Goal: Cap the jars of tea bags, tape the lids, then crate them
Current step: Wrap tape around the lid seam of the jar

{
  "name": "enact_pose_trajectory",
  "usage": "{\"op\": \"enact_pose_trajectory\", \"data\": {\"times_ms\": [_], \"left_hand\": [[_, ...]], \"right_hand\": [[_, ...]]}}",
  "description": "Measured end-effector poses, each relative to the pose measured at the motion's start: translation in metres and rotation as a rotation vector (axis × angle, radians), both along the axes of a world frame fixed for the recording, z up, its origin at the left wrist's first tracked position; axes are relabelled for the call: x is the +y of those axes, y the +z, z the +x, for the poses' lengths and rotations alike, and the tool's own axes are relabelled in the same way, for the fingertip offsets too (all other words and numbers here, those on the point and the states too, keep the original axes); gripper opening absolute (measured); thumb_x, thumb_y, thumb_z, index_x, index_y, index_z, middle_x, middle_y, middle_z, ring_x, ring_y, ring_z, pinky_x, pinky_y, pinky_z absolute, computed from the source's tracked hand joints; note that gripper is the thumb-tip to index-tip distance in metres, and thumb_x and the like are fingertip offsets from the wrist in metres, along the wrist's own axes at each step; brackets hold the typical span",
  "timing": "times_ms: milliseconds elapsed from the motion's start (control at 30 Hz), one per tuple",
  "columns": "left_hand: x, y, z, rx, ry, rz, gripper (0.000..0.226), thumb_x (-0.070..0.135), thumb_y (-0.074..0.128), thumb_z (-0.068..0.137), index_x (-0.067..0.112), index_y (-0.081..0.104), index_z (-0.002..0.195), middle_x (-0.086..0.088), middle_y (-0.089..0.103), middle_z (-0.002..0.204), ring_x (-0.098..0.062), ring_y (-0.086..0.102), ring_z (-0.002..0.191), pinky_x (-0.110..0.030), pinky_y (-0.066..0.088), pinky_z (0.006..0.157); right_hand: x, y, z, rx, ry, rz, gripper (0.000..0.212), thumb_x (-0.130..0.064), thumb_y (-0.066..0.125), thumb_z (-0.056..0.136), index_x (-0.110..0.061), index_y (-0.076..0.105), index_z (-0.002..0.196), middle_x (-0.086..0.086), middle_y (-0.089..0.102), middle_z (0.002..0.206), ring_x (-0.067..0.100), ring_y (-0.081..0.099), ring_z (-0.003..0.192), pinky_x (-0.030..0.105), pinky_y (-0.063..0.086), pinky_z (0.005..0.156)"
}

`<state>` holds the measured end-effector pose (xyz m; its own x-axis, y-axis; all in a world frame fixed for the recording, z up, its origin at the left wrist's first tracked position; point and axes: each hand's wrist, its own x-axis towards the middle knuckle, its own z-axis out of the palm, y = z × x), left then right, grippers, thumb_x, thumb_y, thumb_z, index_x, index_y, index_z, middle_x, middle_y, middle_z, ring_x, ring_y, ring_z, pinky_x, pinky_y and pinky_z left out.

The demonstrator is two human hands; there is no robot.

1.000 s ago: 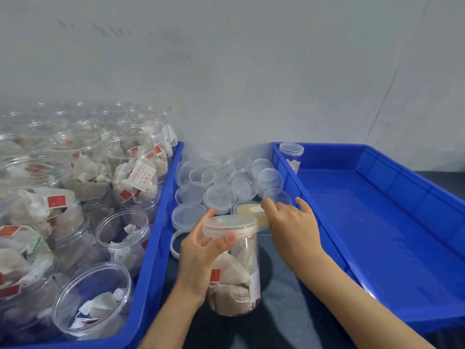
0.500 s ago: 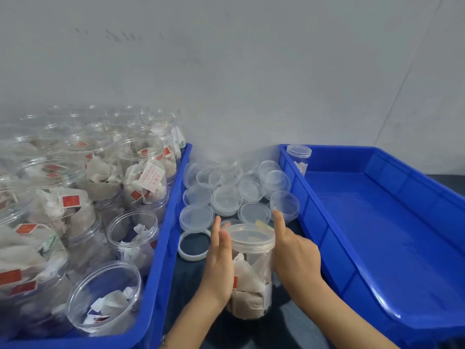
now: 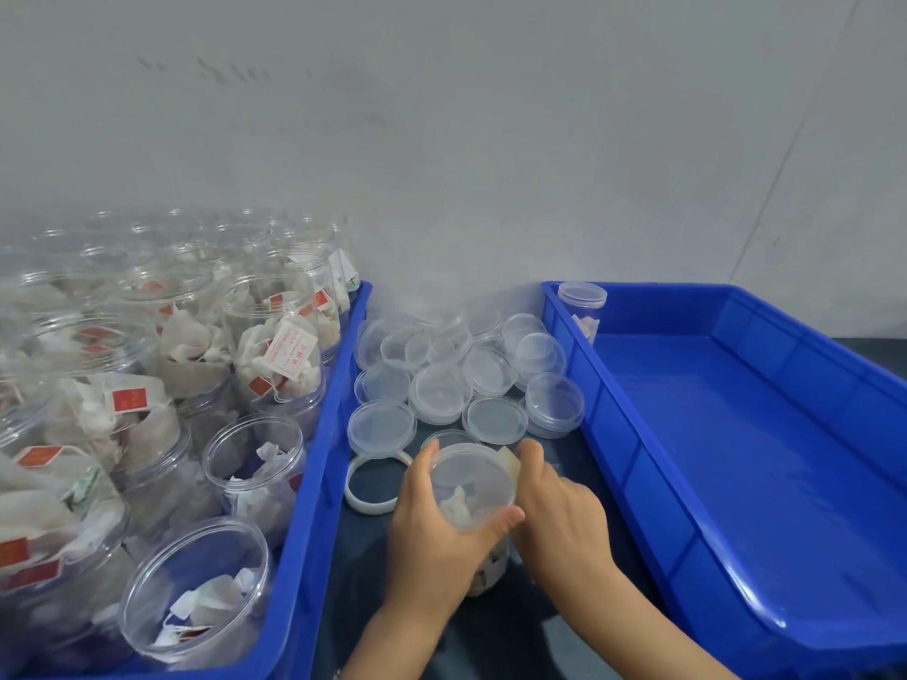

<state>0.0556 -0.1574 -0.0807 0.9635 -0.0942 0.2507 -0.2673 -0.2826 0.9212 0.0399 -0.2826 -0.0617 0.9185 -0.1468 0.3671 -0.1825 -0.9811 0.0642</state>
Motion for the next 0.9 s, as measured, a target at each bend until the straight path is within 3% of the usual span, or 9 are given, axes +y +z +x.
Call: {"op": "enact_pose_trajectory", "data": {"times_ms": [67, 167, 300, 400, 533, 633, 700, 800, 900], "left_hand": [[0.002, 0.002, 0.003, -0.016, -0.013, 0.077, 0.126, 0.078, 0.068, 0.033, 0.028, 0.031, 0.143, 0.018, 0.045, 0.128, 0.002, 0.042, 0.115, 0.001, 0.029, 0.086], [0.008, 0.008, 0.005, -0.093, 0.012, 0.300, 0.129, 0.082, 0.064, 0.035, 0.027, 0.030, 0.146, 0.010, 0.049, 0.130, -0.009, 0.043, 0.122, -0.022, 0.037, 0.095], [0.007, 0.015, 0.002, -0.219, 0.104, 0.476, 0.102, 0.080, 0.054, 0.052, 0.014, 0.056, 0.130, -0.001, 0.058, 0.124, -0.023, 0.048, 0.116, -0.035, 0.040, 0.094], [0.005, 0.025, -0.002, -0.317, 0.156, 0.671, 0.083, 0.071, 0.045, 0.061, 0.010, 0.069, 0.112, -0.006, 0.062, 0.108, -0.030, 0.057, 0.097, -0.041, 0.052, 0.077], [-0.002, 0.032, -0.007, -0.339, 0.129, 0.820, 0.058, 0.055, 0.050, 0.066, 0.020, 0.069, 0.108, -0.007, 0.064, 0.103, -0.027, 0.059, 0.091, -0.036, 0.053, 0.071], [-0.014, 0.037, -0.008, -0.265, 0.114, 0.953, 0.061, 0.054, 0.044, 0.080, 0.034, 0.046, 0.138, -0.023, 0.051, 0.129, -0.036, 0.050, 0.114, -0.048, 0.047, 0.090], [-0.020, 0.035, -0.002, -0.119, 0.032, 1.013, 0.071, 0.072, 0.018, 0.085, 0.040, 0.015, 0.149, -0.025, 0.021, 0.150, -0.036, 0.023, 0.135, -0.051, 0.023, 0.109], [-0.017, 0.028, 0.008, -0.126, 0.005, 1.019, 0.089, 0.084, 0.007, 0.069, 0.043, 0.017, 0.147, -0.013, 0.019, 0.152, -0.028, 0.017, 0.136, -0.045, 0.016, 0.111], [-0.006, 0.025, 0.016, -0.168, -0.073, 1.015, 0.094, 0.088, 0.007, 0.061, 0.047, 0.017, 0.146, -0.005, 0.017, 0.153, -0.023, 0.015, 0.135, -0.039, 0.020, 0.109]], "right_hand": [[-0.007, -0.002, -0.004, 0.066, 0.086, 0.163, 0.033, -0.022, 0.050, 0.086, -0.017, 0.034, 0.115, -0.002, 0.050, 0.094, 0.022, 0.056, 0.072, 0.029, 0.027, 0.054], [-0.023, -0.006, -0.009, 0.184, 0.164, 0.644, 0.044, -0.028, 0.061, 0.082, -0.027, 0.024, 0.108, -0.009, 0.047, 0.095, 0.018, 0.053, 0.077, 0.033, 0.038, 0.060], [-0.040, -0.022, -0.021, 0.132, 0.321, 0.967, 0.068, 0.000, 0.063, 0.073, -0.043, 0.035, 0.118, -0.014, 0.049, 0.124, 0.008, 0.051, 0.117, 0.018, 0.044, 0.090], [-0.041, -0.034, -0.031, -0.007, 0.377, 0.924, 0.074, -0.008, 0.065, 0.081, -0.053, 0.033, 0.129, -0.029, 0.043, 0.133, -0.008, 0.041, 0.122, 0.006, 0.034, 0.092], [-0.042, -0.041, -0.034, -0.005, 0.204, 0.767, 0.047, -0.028, 0.068, 0.084, -0.055, 0.041, 0.112, -0.027, 0.051, 0.103, 0.005, 0.048, 0.107, 0.018, 0.036, 0.080], [-0.041, -0.037, -0.029, -0.157, 0.208, 0.383, 0.032, -0.020, 0.086, 0.063, -0.024, 0.068, 0.090, -0.013, 0.065, 0.072, 0.012, 0.062, 0.074, 0.020, 0.040, 0.068], [-0.042, -0.037, -0.026, -0.311, 0.268, 0.210, 0.022, -0.012, 0.085, 0.060, -0.016, 0.067, 0.072, -0.009, 0.057, 0.051, 0.010, 0.053, 0.047, 0.024, 0.046, 0.065], [-0.047, -0.033, -0.027, -0.425, 0.278, 0.093, 0.016, -0.017, 0.054, 0.079, -0.014, 0.060, 0.065, -0.008, 0.049, 0.046, 0.016, 0.045, 0.040, 0.030, 0.042, 0.068], [-0.054, -0.033, -0.025, -0.486, 0.247, -0.046, 0.009, -0.008, 0.054, 0.073, -0.014, 0.059, 0.069, -0.006, 0.047, 0.052, 0.021, 0.047, 0.045, 0.032, 0.031, 0.069]]}}
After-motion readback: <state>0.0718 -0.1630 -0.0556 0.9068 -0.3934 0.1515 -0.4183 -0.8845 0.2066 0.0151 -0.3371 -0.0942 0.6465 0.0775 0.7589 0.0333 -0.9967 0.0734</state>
